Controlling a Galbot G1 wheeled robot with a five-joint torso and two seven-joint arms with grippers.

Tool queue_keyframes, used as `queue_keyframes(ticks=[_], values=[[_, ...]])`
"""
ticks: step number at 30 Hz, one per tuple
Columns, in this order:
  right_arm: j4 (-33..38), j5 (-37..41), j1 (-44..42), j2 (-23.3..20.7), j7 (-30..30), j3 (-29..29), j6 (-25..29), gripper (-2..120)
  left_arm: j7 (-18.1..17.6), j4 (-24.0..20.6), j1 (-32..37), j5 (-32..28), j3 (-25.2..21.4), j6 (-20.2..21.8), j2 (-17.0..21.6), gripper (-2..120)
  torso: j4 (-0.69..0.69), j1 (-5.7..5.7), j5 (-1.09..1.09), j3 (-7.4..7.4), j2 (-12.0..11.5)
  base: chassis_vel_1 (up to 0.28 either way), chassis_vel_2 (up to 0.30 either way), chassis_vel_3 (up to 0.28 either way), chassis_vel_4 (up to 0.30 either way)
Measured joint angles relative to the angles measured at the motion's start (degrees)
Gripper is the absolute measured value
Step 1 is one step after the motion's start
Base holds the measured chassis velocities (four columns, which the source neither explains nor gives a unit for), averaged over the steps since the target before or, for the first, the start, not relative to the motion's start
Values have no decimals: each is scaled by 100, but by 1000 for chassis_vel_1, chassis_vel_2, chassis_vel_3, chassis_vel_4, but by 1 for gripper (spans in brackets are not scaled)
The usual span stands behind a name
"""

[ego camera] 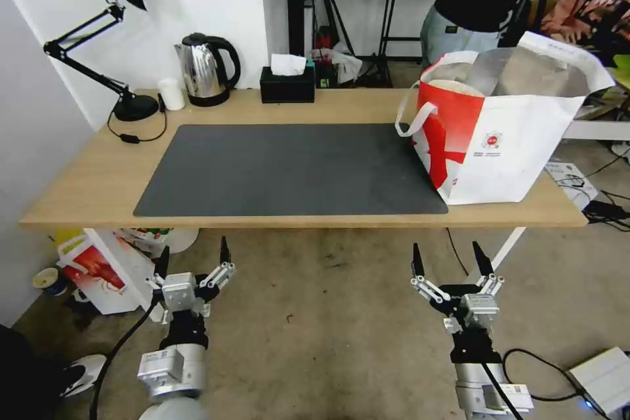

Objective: Pick up the trash from the table and place it into the takeout bag.

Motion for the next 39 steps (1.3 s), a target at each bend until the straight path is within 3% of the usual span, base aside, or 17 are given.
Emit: queue_keyframes(ticks=[14,21,39], values=[[0,0,0,0,0,0,0,100,10,316,16,60,119,28,38,100,0,0,0,0,0,0,0,0,0],[0,1,0,0,0,0,0,100,179,447,-55,92,127,-8,90,100,0,1,0,0,0,0,0,0,0],[0,0,0,0,0,0,0,100,301,543,-182,50,-11,-184,261,100,0,0,0,0,0,0,0,0,0]])
